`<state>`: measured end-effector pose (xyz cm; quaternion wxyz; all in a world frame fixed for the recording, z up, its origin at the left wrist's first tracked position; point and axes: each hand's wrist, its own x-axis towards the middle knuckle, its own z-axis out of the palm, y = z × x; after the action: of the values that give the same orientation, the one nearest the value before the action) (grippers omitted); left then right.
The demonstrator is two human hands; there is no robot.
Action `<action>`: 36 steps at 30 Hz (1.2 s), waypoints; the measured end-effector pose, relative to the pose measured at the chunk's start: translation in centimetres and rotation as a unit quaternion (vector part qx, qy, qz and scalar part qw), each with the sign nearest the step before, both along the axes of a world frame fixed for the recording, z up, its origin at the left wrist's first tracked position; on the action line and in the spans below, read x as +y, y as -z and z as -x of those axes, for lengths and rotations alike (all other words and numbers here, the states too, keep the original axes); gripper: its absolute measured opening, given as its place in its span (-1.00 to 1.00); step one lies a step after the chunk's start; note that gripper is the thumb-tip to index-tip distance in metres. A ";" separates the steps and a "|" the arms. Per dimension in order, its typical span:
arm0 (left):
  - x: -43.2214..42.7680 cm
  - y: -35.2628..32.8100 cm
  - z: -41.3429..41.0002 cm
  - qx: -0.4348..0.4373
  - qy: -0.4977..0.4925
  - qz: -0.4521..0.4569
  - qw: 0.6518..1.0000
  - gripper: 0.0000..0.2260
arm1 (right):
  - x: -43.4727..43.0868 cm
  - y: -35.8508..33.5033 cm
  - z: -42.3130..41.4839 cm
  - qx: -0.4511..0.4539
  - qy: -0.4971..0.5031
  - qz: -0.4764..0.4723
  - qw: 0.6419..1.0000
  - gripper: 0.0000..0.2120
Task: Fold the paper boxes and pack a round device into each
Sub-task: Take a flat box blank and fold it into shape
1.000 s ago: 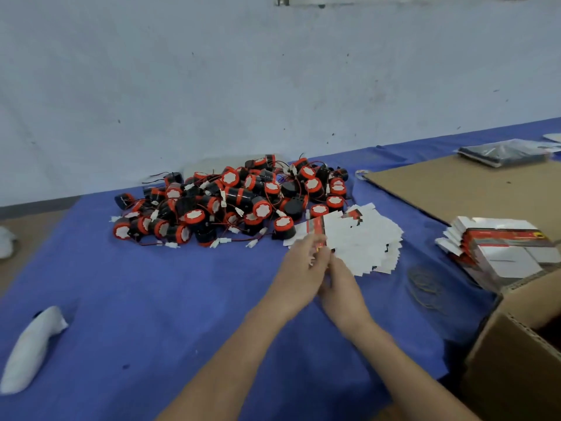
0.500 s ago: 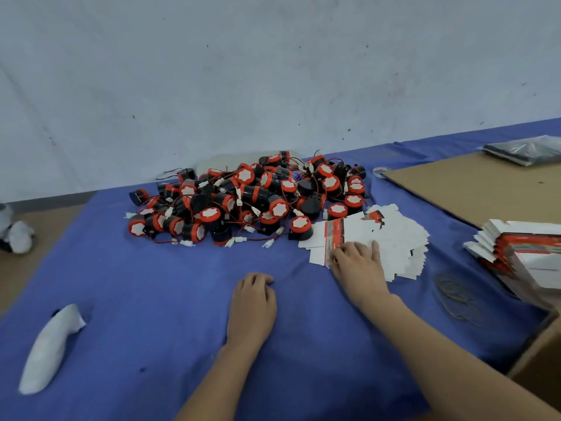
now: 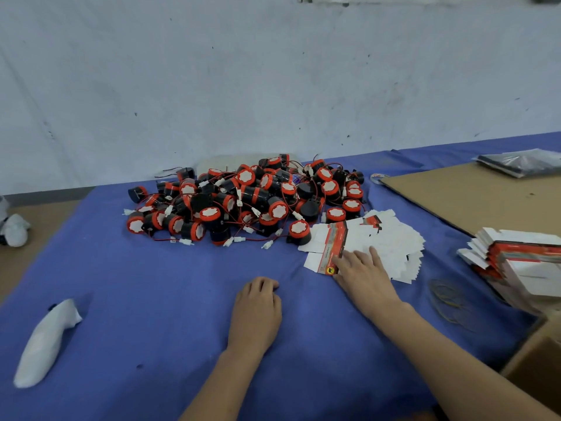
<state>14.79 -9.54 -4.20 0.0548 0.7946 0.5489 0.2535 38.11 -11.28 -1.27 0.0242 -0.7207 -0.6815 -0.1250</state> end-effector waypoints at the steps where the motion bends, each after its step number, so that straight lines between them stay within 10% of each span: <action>1: 0.0 0.1 0.0 -0.001 0.003 -0.002 1.000 -0.73 | 0.0 -0.1 0.1 -0.009 -0.006 0.003 1.000 -0.62; 11: -1.1 -3.9 0.2 -0.277 0.072 0.003 0.958 -0.64 | -1.6 -7.0 1.5 0.008 -0.162 -0.302 0.940 -0.59; 18: -3.6 -8.2 -0.1 -0.367 0.163 0.098 0.911 -0.90 | -2.7 -10.5 7.9 0.012 -0.391 -0.265 0.882 -0.68; 23: -4.2 -9.1 0.9 -0.501 0.134 0.201 0.831 -0.85 | -3.2 -9.7 10.2 0.315 -0.172 -0.257 0.897 -0.49; 27: -4.6 -9.1 1.3 -0.525 0.140 0.231 0.807 -0.77 | -3.3 -6.8 11.1 0.576 -0.073 -0.078 0.810 -0.32; 36: -5.4 -9.1 1.4 -0.571 0.144 0.306 0.748 -0.67 | -3.5 -4.6 11.3 0.673 -0.014 -0.052 0.738 -0.48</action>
<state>13.39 -14.91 4.94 0.6340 0.5121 0.3423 0.4675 26.79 -14.73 3.33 0.5160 -0.6046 -0.4902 0.3576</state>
